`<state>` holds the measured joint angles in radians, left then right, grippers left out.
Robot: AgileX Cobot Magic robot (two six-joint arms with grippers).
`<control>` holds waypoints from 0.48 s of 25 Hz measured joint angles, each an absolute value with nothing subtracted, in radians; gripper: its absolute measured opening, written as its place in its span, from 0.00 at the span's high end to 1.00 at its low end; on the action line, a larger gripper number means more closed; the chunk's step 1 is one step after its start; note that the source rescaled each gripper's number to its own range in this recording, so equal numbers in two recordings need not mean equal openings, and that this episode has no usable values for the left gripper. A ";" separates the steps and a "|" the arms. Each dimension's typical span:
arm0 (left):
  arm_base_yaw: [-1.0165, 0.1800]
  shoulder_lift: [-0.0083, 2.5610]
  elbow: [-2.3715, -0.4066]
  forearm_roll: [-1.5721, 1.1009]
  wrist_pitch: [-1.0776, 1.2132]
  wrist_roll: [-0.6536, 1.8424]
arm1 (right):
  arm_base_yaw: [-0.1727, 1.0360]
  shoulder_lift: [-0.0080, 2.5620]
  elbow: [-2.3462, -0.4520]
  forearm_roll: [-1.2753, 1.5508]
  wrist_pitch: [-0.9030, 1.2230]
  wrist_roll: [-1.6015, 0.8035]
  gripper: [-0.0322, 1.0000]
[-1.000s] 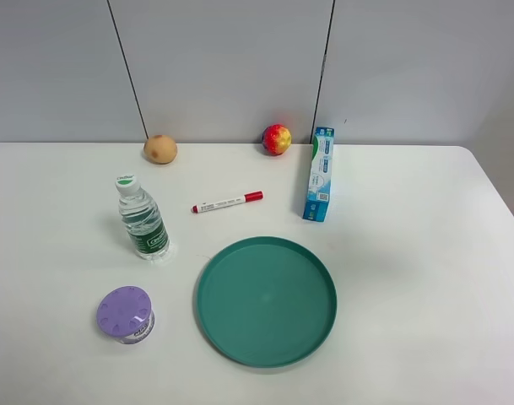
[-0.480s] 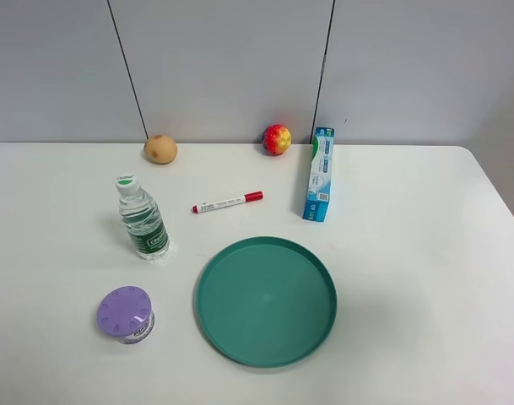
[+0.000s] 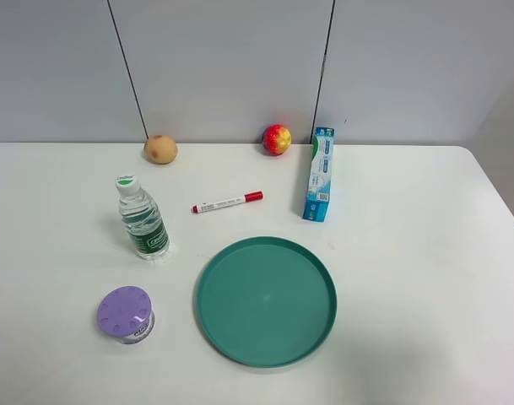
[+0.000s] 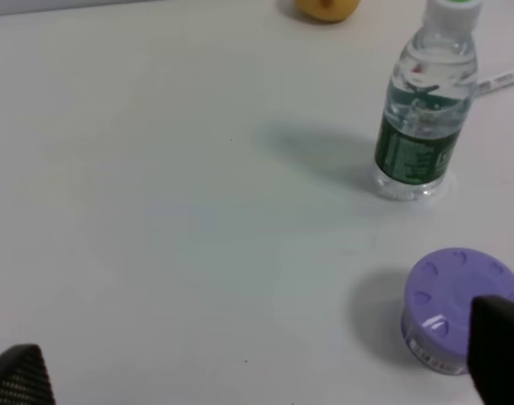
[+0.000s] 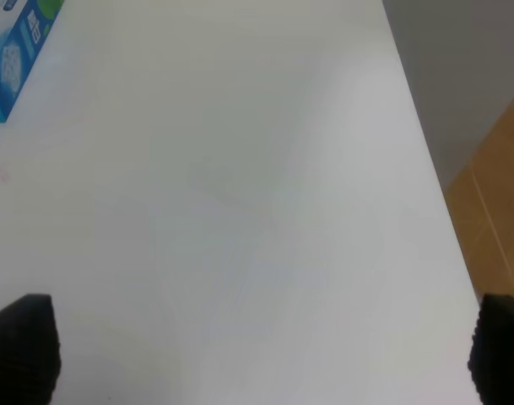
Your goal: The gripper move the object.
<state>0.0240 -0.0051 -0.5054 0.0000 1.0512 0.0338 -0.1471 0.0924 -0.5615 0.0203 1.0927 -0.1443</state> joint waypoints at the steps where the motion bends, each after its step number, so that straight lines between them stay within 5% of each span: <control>1: 0.024 -0.005 -0.505 0.000 1.051 0.034 | -0.147 0.073 -0.550 0.020 1.091 -0.144 0.07; 12: 0.024 -0.005 -0.505 0.000 1.051 0.034 | -0.147 0.025 -0.505 0.020 1.074 -0.144 0.07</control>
